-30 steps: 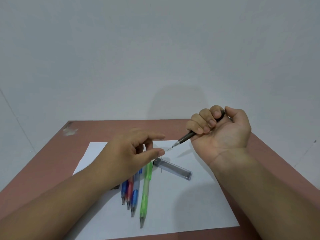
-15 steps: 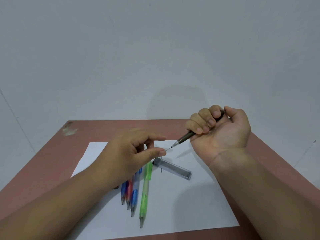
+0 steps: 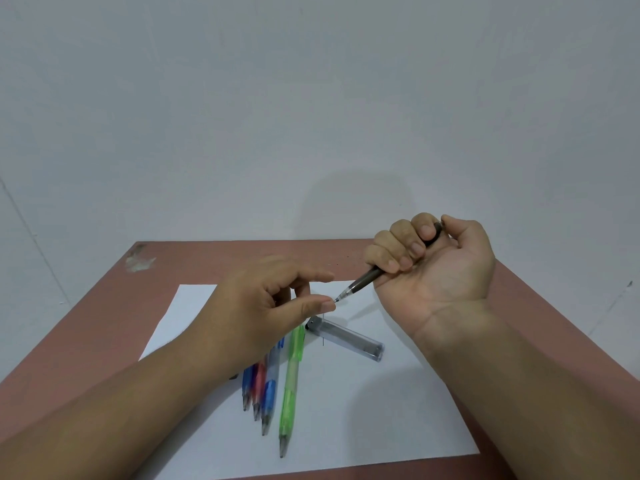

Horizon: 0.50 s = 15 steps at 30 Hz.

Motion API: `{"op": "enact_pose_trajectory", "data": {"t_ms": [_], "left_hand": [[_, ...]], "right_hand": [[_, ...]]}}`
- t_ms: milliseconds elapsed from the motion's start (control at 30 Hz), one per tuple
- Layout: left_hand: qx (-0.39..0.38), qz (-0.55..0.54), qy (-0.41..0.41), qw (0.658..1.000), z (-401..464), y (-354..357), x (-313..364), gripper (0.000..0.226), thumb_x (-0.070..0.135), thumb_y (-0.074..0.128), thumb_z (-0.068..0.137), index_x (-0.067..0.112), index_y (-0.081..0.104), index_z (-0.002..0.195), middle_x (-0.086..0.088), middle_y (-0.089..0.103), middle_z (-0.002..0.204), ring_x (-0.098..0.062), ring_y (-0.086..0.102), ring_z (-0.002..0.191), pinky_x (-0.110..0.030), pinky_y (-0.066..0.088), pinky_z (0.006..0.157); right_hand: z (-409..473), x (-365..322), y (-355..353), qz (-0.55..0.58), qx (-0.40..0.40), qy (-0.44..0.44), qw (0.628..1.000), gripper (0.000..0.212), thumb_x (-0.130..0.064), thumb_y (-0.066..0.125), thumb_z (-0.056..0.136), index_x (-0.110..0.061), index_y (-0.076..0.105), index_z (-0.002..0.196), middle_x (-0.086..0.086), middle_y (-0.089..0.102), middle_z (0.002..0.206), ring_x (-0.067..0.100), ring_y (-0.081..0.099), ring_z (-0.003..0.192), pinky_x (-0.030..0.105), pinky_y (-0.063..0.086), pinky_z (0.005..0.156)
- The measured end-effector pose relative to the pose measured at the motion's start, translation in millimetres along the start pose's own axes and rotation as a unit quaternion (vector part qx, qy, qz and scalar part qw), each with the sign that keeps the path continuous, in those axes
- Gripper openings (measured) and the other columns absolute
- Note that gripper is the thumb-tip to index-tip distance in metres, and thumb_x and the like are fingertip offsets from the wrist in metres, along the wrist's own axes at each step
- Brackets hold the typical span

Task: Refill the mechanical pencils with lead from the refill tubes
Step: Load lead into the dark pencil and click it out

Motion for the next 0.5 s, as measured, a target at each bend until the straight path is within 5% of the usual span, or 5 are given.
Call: {"op": "enact_pose_trajectory", "data": {"t_ms": [500], "left_hand": [[0.013, 0.012, 0.014, 1.0, 0.6, -0.5, 0.2, 0.027, 0.052, 0.066, 0.085, 0.042, 0.071, 0.109, 0.014, 0.061, 0.079, -0.014, 0.053, 0.067, -0.009, 0.039, 0.062]], "right_hand": [[-0.9, 3.4, -0.9, 0.022, 0.003, 0.016, 1.0, 0.03, -0.032, 0.035, 0.087, -0.016, 0.035, 0.061, -0.001, 0.023, 0.057, 0.015, 0.02, 0.045, 0.023, 0.022, 0.046]]}}
Point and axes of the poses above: each hand's wrist, its own z-axis towards the middle knuckle, its own y-axis out of the palm, x = y × z, the point moved 2 cm from there along z, towards the middle knuckle
